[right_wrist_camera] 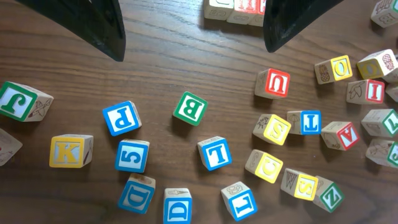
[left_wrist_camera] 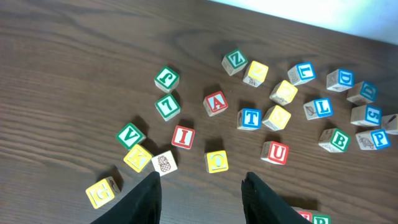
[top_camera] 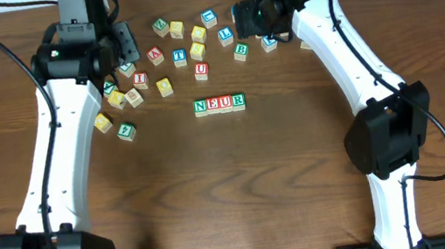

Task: Spell out NEURIPS

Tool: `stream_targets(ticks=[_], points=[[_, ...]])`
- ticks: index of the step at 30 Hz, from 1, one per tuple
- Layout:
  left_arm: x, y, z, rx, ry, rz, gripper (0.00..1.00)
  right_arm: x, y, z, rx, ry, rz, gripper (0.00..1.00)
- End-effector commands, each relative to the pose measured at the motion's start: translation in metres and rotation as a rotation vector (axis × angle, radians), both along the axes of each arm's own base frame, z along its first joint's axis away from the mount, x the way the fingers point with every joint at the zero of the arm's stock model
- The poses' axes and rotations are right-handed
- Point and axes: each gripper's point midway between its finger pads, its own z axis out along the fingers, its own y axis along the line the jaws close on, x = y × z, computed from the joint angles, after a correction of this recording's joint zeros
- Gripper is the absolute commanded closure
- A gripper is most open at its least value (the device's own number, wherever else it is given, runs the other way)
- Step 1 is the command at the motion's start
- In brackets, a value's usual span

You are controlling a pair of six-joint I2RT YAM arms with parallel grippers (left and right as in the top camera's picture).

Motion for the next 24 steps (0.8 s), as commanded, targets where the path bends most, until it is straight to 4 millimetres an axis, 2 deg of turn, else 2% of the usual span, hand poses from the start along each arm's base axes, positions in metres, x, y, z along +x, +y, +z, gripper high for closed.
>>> stream_targets(ticks=[1,14,24], points=[[0.005,0.002,0.002,0.017,-0.007,0.0,0.58,0.001,0.003,0.006,0.014,-0.011,-0.007,0.34],[0.005,0.002,0.002,0.017,-0.007,0.0,0.58,0.002,0.001,0.006,0.008,-0.013,-0.012,0.34],[0.004,0.002,0.002,0.017,-0.003,0.0,0.58,0.009,-0.03,-0.005,-0.115,-0.03,-0.11,0.32]])
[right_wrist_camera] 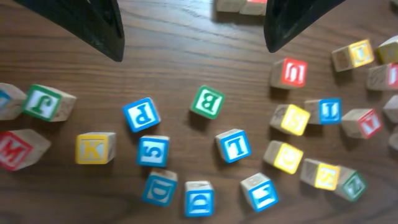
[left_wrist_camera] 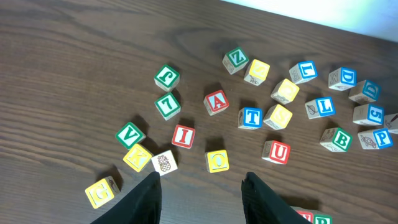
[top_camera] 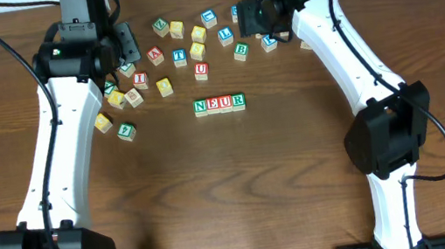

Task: Spell out NEURIPS

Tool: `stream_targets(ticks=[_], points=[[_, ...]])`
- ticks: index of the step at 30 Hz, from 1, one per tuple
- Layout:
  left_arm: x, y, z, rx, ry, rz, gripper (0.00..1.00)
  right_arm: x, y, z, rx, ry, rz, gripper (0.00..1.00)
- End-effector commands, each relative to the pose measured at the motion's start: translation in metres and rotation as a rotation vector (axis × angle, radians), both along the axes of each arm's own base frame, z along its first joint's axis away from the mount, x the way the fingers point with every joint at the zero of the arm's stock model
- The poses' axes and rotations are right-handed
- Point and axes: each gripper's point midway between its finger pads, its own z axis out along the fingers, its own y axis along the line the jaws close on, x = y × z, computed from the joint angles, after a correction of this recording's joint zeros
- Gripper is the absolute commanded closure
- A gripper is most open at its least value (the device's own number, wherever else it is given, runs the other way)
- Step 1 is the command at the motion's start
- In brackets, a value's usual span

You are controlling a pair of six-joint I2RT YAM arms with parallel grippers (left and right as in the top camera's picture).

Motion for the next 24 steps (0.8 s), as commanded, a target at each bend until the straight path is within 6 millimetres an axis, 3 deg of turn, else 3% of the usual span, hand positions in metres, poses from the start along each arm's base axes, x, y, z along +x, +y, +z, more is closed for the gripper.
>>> stream_targets(ticks=[1,7,14,24], points=[[0.003,0.003,0.004,0.017,-0.007,-0.001,0.59,0.004,-0.019,-0.007,-0.064,-0.006,-0.04,0.32],[-0.002,0.003,0.001,0.019,0.015,-0.001,0.59,0.006,-0.04,-0.011,-0.086,0.009,-0.047,0.3],[-0.005,0.003,-0.002,0.021,0.032,-0.001,0.58,0.008,-0.048,-0.012,-0.034,0.03,-0.052,0.3],[-0.005,0.003,-0.001,0.021,0.031,-0.001,0.58,0.004,-0.035,-0.012,-0.029,0.031,-0.03,0.29]])
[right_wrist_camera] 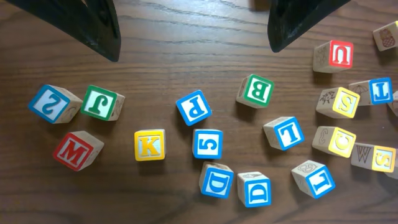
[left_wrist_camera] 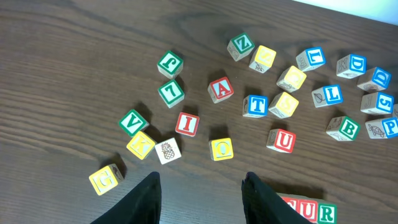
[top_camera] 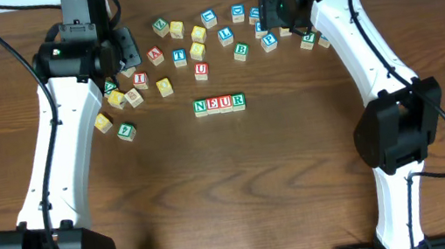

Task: Spell out NEURIPS

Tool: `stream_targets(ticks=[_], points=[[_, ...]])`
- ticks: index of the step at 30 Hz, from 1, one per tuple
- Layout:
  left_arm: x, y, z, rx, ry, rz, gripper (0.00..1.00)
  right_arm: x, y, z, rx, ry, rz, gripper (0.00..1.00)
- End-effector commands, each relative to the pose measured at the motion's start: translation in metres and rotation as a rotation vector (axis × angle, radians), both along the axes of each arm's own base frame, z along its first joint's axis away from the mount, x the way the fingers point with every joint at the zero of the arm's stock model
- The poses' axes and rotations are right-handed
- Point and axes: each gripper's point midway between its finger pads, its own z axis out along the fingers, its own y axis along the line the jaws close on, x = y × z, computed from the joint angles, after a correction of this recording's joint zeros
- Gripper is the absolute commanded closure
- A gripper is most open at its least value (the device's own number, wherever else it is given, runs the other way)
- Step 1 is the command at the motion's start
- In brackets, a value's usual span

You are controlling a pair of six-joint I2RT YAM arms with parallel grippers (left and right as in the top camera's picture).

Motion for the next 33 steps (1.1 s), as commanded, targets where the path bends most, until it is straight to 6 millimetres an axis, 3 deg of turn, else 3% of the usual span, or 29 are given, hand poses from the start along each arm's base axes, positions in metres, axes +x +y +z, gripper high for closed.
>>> stream_targets(ticks=[1,8,14,21,25,33], points=[[0.004,0.002,0.005,0.016,-0.014,-0.002,0.58,-0.005,0.012,-0.003,-0.001,0.01,0.035,0.29],[0.006,0.001,-0.006,0.0,0.015,0.017,0.58,-0.009,0.027,-0.003,0.007,0.007,0.064,0.28],[0.007,-0.001,-0.036,-0.001,0.098,0.009,0.58,-0.013,0.04,-0.003,0.011,0.01,0.079,0.28],[0.019,-0.003,-0.077,0.013,0.173,0.003,0.58,-0.018,0.04,-0.005,0.004,0.03,0.083,0.28],[0.027,-0.003,-0.105,0.03,0.212,-0.016,0.36,-0.02,0.039,-0.006,0.001,0.039,0.083,0.27],[0.043,-0.004,-0.13,0.048,0.207,-0.029,0.32,-0.024,0.037,-0.008,-0.007,0.054,0.088,0.25]])
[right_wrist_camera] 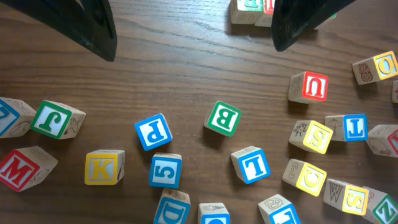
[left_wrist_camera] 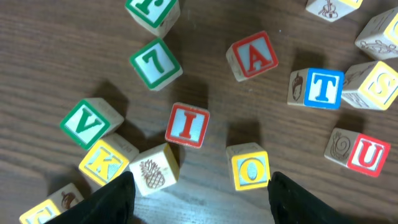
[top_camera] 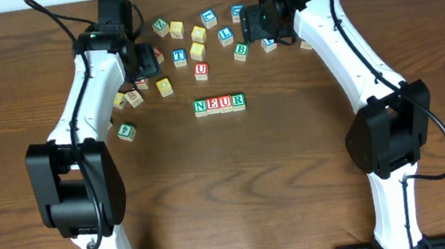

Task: Spell out NEURIPS
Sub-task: 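Lower the left gripper and grasp the red I block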

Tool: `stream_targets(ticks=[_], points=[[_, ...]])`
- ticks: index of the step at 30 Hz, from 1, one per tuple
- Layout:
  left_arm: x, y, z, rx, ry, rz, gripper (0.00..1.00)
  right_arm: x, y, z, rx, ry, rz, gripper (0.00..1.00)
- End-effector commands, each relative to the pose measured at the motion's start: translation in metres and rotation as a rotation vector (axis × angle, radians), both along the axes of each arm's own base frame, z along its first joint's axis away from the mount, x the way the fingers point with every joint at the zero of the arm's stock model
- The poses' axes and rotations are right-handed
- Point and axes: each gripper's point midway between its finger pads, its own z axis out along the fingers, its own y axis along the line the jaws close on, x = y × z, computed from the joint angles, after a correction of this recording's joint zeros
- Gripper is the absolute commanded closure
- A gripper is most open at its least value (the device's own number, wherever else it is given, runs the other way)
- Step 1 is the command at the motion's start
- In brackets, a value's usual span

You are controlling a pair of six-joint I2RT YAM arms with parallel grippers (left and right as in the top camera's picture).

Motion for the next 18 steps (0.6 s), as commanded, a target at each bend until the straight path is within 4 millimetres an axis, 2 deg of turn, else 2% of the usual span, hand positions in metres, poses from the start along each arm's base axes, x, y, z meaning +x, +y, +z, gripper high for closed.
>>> stream_targets(ticks=[1,10,18], points=[[0.011,0.001,-0.001,0.022,-0.024,-0.033,0.32,-0.003,0.0,-0.003,-0.009,0.012,0.009,0.25],[0.016,0.001,-0.026,0.03,0.004,-0.043,0.32,-0.005,-0.001,-0.004,-0.015,0.018,0.015,0.23],[0.023,0.01,-0.035,0.082,-0.006,-0.031,0.32,-0.005,-0.001,-0.004,-0.015,0.019,0.015,0.23]])
